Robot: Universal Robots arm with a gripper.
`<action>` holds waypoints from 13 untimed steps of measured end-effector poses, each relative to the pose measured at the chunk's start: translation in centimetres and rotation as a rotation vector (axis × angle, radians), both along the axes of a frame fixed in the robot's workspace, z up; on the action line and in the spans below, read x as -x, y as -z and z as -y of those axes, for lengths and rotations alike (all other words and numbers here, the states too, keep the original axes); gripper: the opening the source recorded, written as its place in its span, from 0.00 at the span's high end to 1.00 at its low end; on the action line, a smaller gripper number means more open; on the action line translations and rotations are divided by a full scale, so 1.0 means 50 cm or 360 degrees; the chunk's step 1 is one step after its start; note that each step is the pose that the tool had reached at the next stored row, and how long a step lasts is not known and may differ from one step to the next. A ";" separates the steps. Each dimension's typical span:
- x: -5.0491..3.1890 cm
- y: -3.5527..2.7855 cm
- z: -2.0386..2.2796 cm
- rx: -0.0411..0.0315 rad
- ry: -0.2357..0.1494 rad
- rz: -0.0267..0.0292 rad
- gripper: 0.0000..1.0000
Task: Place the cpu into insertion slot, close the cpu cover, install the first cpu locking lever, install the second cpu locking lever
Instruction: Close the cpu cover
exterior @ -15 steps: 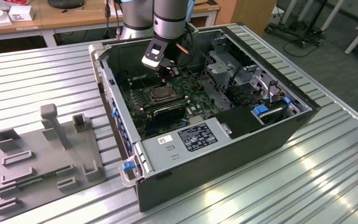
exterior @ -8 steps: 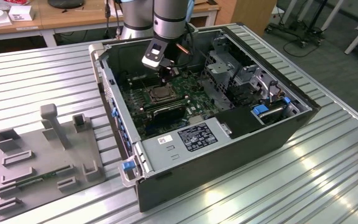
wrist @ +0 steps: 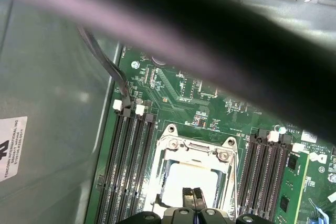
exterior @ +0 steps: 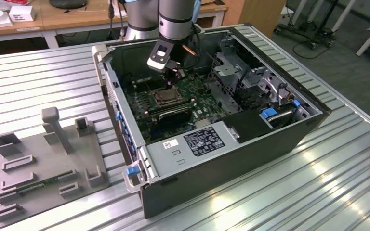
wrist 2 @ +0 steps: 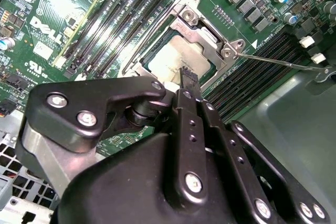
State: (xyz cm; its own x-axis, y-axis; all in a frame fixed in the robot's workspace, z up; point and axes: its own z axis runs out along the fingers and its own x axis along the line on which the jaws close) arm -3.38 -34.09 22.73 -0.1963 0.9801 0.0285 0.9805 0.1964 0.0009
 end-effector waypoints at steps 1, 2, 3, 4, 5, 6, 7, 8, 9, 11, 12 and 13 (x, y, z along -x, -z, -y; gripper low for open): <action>0.000 0.000 0.0000 0.0000 0.0000 0.00000 0.89; 0.000 0.000 0.0000 0.0000 0.0000 0.00000 0.89; 0.000 0.000 0.0000 0.0000 0.0000 -0.00001 0.89; 0.000 0.000 0.0000 0.0000 0.0000 0.00000 0.89; 0.000 0.000 0.0000 0.0000 0.0000 0.00001 0.89; 0.000 0.000 0.0000 0.0000 -0.0001 0.00001 0.89; 0.000 0.000 0.0000 0.0000 -0.0002 0.00001 0.89; 0.000 0.000 0.0000 0.0000 -0.0004 0.00000 0.89; 0.000 0.000 0.0000 0.0000 -0.0007 0.00000 0.89; 0.000 0.000 0.0000 0.0000 -0.0015 0.00000 0.89; 0.000 0.000 0.0000 0.0000 -0.0020 0.00000 0.89; 0.000 0.000 0.0000 0.0000 -0.0025 0.00000 0.89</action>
